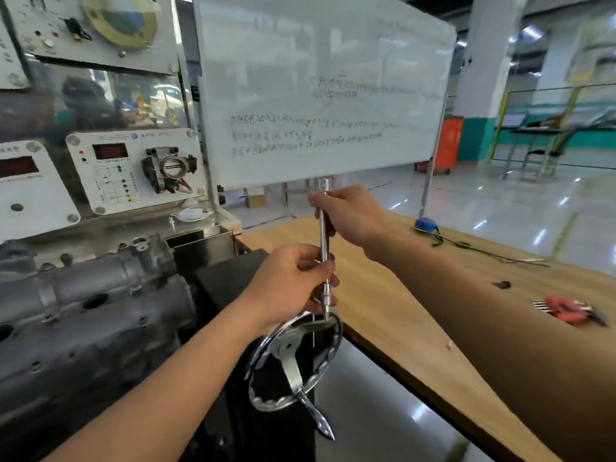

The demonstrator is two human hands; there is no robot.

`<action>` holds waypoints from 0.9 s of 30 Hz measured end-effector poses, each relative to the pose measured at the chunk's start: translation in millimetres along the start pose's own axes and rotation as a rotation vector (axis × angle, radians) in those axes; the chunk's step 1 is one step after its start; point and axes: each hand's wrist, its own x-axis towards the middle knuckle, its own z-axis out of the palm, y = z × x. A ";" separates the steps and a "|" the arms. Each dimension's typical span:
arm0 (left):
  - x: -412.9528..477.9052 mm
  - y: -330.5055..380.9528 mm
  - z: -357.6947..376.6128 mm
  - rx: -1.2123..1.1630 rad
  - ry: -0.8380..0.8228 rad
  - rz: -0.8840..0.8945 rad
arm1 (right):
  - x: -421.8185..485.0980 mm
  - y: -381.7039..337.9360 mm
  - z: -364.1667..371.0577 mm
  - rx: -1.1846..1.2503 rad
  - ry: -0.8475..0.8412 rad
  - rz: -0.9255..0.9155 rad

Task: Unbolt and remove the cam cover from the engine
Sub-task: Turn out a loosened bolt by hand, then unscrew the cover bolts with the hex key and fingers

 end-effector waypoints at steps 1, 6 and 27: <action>10.3 -7.0 17.3 0.027 -0.035 -0.045 | -0.1 17.2 -17.2 -0.088 0.013 0.075; 54.5 -45.4 102.6 0.461 -0.186 -0.107 | -17.5 103.5 -90.7 -0.359 0.046 0.493; 109.0 -96.8 176.3 1.065 -0.096 -0.019 | -56.1 178.4 -180.8 -1.273 -0.800 0.596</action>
